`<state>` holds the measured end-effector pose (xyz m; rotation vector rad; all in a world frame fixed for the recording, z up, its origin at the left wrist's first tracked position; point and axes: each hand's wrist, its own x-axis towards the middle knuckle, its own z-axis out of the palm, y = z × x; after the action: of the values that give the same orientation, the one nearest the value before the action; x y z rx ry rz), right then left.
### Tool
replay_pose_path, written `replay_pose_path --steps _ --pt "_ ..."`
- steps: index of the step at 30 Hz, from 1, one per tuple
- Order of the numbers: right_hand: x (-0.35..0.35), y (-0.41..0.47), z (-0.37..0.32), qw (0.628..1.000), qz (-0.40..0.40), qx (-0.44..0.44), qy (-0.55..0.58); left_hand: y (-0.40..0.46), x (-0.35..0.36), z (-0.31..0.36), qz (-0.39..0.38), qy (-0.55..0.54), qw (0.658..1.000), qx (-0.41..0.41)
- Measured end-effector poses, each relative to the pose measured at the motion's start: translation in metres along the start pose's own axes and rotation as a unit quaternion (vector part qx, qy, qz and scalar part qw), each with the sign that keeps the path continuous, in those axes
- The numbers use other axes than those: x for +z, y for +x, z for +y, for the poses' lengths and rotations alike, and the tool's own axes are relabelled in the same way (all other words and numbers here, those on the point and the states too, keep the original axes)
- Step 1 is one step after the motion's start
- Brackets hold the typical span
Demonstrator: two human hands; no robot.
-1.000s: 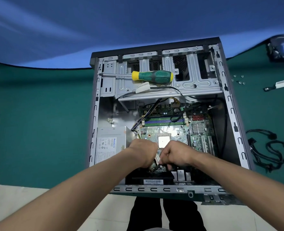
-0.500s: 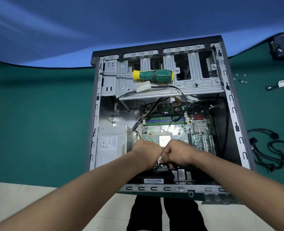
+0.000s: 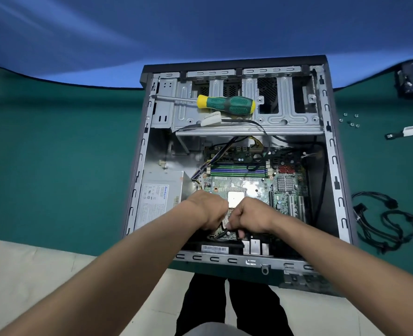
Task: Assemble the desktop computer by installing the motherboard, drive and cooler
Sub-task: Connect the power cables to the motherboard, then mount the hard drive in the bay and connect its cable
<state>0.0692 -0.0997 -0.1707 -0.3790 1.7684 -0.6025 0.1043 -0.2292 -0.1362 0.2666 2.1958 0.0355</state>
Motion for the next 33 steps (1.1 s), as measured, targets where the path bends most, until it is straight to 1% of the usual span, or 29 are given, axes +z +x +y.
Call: replay_pose_path --steps 4,7,10,12,14,19,22,24,26,29,31,33 --pt "0.000 -0.014 -0.003 0.999 0.028 -0.014 -0.029 -0.002 0.003 0.001 0.020 -0.001 1.000 -0.017" --pt "-0.006 -0.033 -0.006 0.990 0.114 -0.036 -0.075 -0.003 0.006 0.001 0.043 0.006 0.999 -0.022" --pt "-0.013 -0.061 -0.003 0.967 0.206 -0.048 -0.144 -0.002 0.006 -0.001 0.050 0.004 0.998 -0.027" --pt "-0.013 -0.081 0.002 0.944 0.258 -0.048 -0.202 -0.003 0.002 -0.002 0.052 0.009 0.998 -0.030" --pt "-0.012 -0.100 0.008 0.923 0.303 -0.052 -0.232 -0.005 -0.002 -0.002 0.060 0.012 0.997 -0.036" --pt "-0.003 -0.133 0.004 0.897 0.399 -0.048 -0.186 -0.017 0.005 0.005 0.112 0.013 0.993 -0.042" --pt "0.003 -0.148 0.004 0.884 0.453 -0.026 -0.109 -0.028 0.008 0.014 0.171 -0.043 0.982 -0.064" --pt "0.006 -0.160 0.011 0.877 0.478 -0.013 -0.049 -0.033 0.003 0.023 0.234 -0.098 0.964 -0.077" --pt "0.009 -0.172 0.019 0.873 0.488 -0.018 0.008 -0.036 -0.005 0.038 0.282 -0.149 0.946 -0.066" --pt "0.009 -0.179 0.029 0.866 0.495 -0.033 0.063 -0.034 -0.019 0.067 0.334 -0.214 0.918 -0.024" --pt "0.001 -0.176 0.032 0.863 0.498 -0.038 0.076 -0.031 -0.036 0.080 0.372 -0.221 0.902 -0.014" --pt "-0.011 -0.171 0.034 0.868 0.484 -0.040 0.102 -0.024 -0.055 0.089 0.409 -0.203 0.890 -0.012"
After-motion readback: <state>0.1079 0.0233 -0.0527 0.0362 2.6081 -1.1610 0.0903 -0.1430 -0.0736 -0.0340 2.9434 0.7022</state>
